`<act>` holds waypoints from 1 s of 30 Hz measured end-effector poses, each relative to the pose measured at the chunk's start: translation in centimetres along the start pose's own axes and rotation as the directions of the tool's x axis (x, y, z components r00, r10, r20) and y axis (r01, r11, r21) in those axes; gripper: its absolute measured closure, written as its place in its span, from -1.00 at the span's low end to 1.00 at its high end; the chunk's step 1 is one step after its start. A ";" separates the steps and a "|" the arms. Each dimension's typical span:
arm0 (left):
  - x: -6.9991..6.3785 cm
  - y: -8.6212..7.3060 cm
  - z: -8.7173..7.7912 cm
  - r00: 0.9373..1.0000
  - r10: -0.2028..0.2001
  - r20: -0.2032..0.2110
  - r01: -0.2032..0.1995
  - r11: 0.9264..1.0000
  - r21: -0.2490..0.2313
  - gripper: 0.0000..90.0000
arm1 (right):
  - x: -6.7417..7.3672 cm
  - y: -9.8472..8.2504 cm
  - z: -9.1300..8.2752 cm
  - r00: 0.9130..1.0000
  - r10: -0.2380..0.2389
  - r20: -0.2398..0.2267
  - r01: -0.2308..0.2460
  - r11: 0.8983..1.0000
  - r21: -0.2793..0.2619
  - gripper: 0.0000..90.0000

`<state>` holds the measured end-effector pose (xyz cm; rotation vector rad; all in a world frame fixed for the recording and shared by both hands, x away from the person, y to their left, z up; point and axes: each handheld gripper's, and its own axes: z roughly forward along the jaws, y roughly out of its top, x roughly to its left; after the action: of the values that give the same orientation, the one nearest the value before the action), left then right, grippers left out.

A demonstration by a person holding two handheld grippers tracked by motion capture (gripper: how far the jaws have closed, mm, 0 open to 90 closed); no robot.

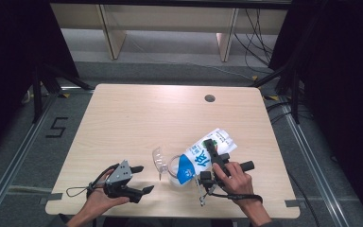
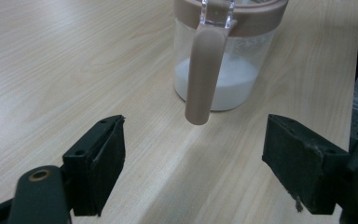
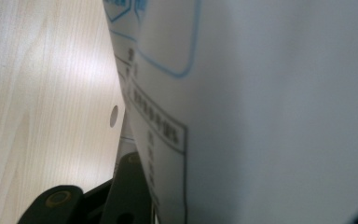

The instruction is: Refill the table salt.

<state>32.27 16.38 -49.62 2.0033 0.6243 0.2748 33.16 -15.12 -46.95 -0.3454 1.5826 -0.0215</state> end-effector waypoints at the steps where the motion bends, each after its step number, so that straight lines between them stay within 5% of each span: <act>1: 0.0 0.0 0.0 1.000 0.000 0.000 0.000 1.000 0.000 -0.54 | -0.2 0.0 0.0 1.000 -0.020 0.003 0.020 1.000 -0.005 0.49; 6: 0.0 0.0 0.0 1.000 0.001 0.000 -0.001 1.000 0.000 -0.54 | 0.2 0.0 -0.1 1.000 0.027 -0.005 -0.027 1.000 0.014 0.50; 10: 0.0 0.0 0.0 1.000 0.001 0.000 -0.001 1.000 0.000 -0.54 | 0.1 0.0 0.0 1.000 0.012 0.001 -0.012 1.000 0.002 0.50; 12: 0.0 0.0 0.0 1.000 0.002 0.000 -0.002 1.000 0.000 -0.54 | -0.2 0.0 0.0 0.999 -0.034 0.006 0.034 0.999 -0.008 0.50; 30: 0.0 0.0 0.0 1.000 0.001 -0.001 -0.001 1.000 0.000 -0.54 | 0.0 0.0 -0.1 1.000 -0.001 0.005 0.001 1.000 0.005 0.51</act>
<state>32.27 16.38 -49.62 2.0041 0.6236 0.2762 33.11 -15.12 -47.00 -0.3414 1.5774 -0.0255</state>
